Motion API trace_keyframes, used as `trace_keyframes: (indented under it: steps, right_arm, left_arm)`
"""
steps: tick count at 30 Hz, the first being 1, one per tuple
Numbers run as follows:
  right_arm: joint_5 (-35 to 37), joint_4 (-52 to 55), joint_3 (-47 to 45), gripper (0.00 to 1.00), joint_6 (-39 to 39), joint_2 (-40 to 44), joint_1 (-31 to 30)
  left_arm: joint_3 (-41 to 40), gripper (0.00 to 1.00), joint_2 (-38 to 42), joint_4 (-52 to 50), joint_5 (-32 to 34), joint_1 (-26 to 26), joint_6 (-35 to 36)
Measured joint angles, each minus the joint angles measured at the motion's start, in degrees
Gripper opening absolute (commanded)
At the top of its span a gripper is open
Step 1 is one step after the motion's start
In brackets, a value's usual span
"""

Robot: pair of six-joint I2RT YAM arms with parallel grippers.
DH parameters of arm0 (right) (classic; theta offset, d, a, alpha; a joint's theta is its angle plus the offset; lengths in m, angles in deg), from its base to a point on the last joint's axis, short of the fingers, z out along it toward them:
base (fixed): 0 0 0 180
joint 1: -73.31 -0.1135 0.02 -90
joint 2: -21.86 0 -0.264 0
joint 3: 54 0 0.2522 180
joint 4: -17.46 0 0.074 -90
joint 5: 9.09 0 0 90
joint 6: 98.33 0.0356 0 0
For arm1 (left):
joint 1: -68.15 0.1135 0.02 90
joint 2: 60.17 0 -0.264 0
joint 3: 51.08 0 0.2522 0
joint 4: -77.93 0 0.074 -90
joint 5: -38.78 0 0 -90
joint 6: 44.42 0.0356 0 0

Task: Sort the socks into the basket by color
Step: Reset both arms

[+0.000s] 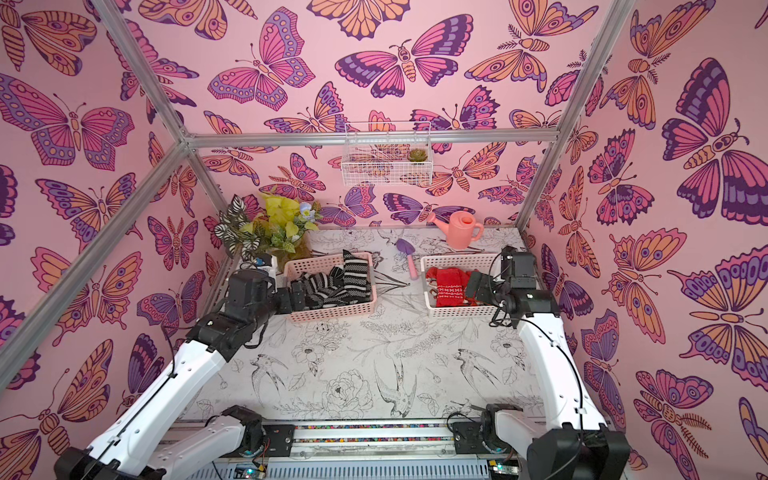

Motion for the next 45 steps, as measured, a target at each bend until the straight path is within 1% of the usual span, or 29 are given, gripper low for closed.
trace_keyframes:
  steps: [3,6,10,13,15,17,21,24,29,33,35,40,45]
  right_arm:
    - [-0.87,-0.02,-0.87,0.99,0.00,1.53,0.00]
    - [-1.68,-0.70,-1.64,0.99,0.00,2.73,0.00]
    - [-2.40,-1.90,-3.76,0.99,0.00,5.11,0.00]
    - [-2.56,-3.26,-5.49,0.99,-0.02,6.51,-0.04]
    - [-2.64,-4.39,-6.51,0.99,-0.11,7.02,-0.11]
    - [-2.86,-6.12,-8.09,0.99,-0.37,7.48,-0.28]
    - [-3.08,-9.11,-10.54,0.99,-0.87,7.50,-1.07]
    - [-2.40,-11.80,-11.82,0.99,-1.51,7.45,-1.95]
    - [1.22,-18.60,-15.54,0.99,-2.97,7.48,-3.98]
    - [5.20,-24.76,-19.45,0.99,-4.42,6.36,-5.42]
    - [7.02,-27.74,-20.72,0.99,-5.11,5.11,-5.64]
    - [11.04,-35.67,-24.76,0.99,-8.02,2.64,-5.66]
    - [14.64,-41.94,-27.67,0.99,-10.43,1.01,-5.66]
  left_arm:
    - [-1.49,1.00,1.31,2.21,4.28,0.07,1.16]
    - [-5.62,1.00,2.82,6.60,8.02,0.22,3.50]
    - [-14.03,1.00,4.04,15.98,12.28,0.85,7.69]
    - [-21.22,1.00,4.33,26.03,13.75,1.73,11.58]
    - [-24.76,1.00,4.24,31.65,14.16,3.08,12.83]
    - [-27.52,1.00,3.58,37.07,14.49,5.97,13.88]
    - [-29.33,1.00,-0.07,44.89,15.19,11.39,14.75]
    - [-29.97,1.00,-4.11,49.94,15.56,13.60,15.17]
    - [-31.85,1.00,-10.05,57.22,15.17,15.52,15.28]
    - [-32.33,1.00,-14.95,61.86,8.81,16.37,15.21]
    - [-32.33,1.00,-17.46,64.48,7.04,16.46,15.26]
    - [-32.39,1.00,-22.56,69.00,5.25,16.57,15.37]
    - [-32.26,1.00,-26.64,73.59,3.50,17.73,15.08]
